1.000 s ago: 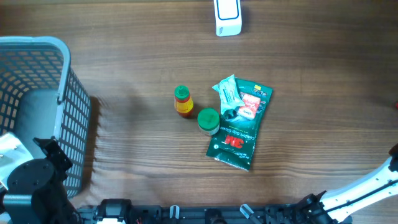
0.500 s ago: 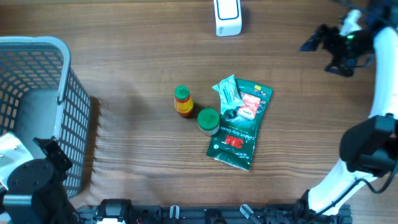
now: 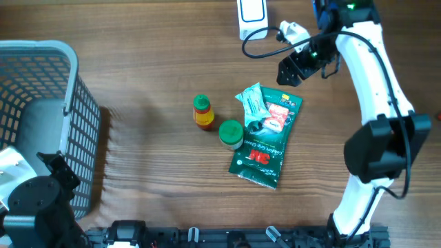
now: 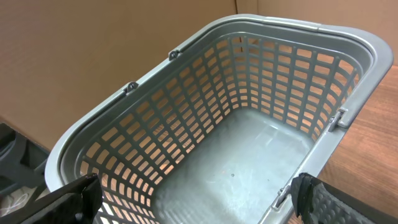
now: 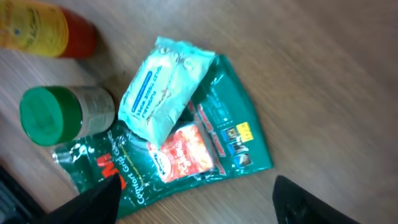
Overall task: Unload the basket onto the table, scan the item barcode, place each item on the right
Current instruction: 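Lower the right gripper onto the packets and grasp the red snack packet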
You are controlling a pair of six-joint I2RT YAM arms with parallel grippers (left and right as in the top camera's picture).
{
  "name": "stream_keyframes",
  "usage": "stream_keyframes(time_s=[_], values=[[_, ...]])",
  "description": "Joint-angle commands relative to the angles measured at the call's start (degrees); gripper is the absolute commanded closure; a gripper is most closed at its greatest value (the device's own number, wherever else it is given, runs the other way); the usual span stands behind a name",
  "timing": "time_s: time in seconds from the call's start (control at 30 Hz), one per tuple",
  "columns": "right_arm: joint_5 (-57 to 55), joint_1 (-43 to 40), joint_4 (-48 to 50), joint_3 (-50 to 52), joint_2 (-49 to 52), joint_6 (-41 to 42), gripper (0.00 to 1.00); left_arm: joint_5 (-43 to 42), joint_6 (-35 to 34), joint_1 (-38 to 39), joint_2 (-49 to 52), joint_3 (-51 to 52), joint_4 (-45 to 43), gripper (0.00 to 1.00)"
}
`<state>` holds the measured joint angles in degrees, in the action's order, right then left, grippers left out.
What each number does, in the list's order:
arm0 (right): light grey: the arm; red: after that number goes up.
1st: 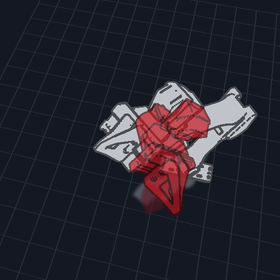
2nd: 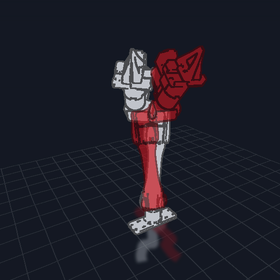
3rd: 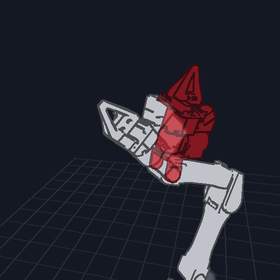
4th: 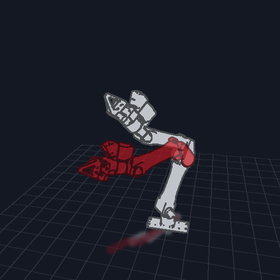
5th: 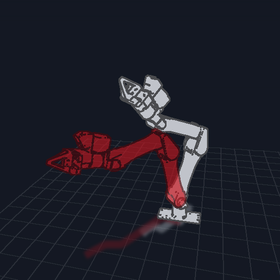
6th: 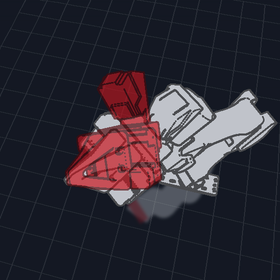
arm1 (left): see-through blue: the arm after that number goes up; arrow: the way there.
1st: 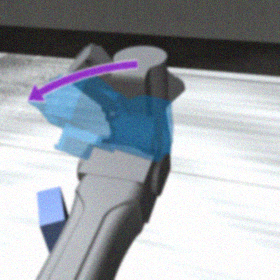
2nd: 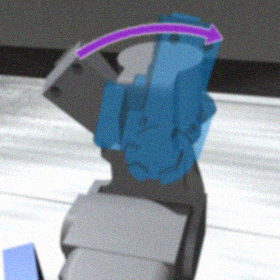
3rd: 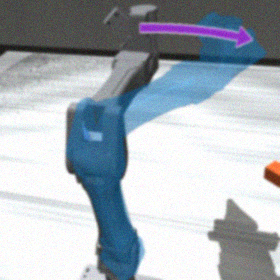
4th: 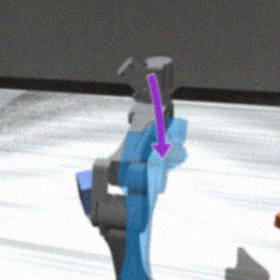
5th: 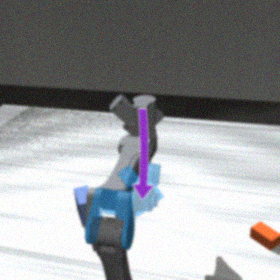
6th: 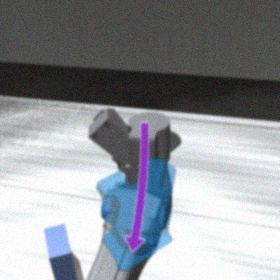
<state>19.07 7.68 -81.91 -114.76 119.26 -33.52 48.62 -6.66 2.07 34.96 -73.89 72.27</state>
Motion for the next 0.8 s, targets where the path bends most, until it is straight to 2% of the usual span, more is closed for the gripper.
stream_keyframes(time_s=[0.0,0.17,0.23,0.47,0.53,0.57,0.6,0.67,0.77], values=[[2.0,0.0,-1.6,0.2,5.8,-2.5,0.28,0.7,0.4,-0.5,0.0,-0.3,-0.2,0.0],[3.5,0.0,-2.9,0.2,11.6,-4.5,0.31,0.7,0.4,-0.5,0.0,-0.3,-0.2,0.0],[4.8,0.0,-4.1,1.0,12.5,-8.4,0.32,0.7,0.4,-0.5,0.0,-0.3,-0.2,0.0],[5.5,0.0,6.4,12.3,12.5,-8.3,0.36,0.7,0.4,-0.5,0.0,-0.3,-0.2,0.0],[6.1,0.0,9.4,14.0,12.5,-6.8,0.44,0.7,0.4,-0.5,0.0,-0.3,-0.2,0.0],[7.0,0.0,10.1,14.1,12.5,-6.4,0.57,0.7,0.4,-0.5,0.0,-0.3,-0.2,0.0],[7.7,0.0,10.6,14.1,12.5,-6.3,0.76,0.7,0.4,-0.5,0.0,-0.3,-0.2,0.0],[8.0,0.0,10.6,14.1,12.5,-5.4,0.76,0.7,0.4,-0.5,0.0,-0.3,-0.2,0.0],[8.0,0.0,8.9,14.2,12.5,-5.3,0.65,0.7,0.4,-0.5,0.0,-0.3,-0.2,0.0]])
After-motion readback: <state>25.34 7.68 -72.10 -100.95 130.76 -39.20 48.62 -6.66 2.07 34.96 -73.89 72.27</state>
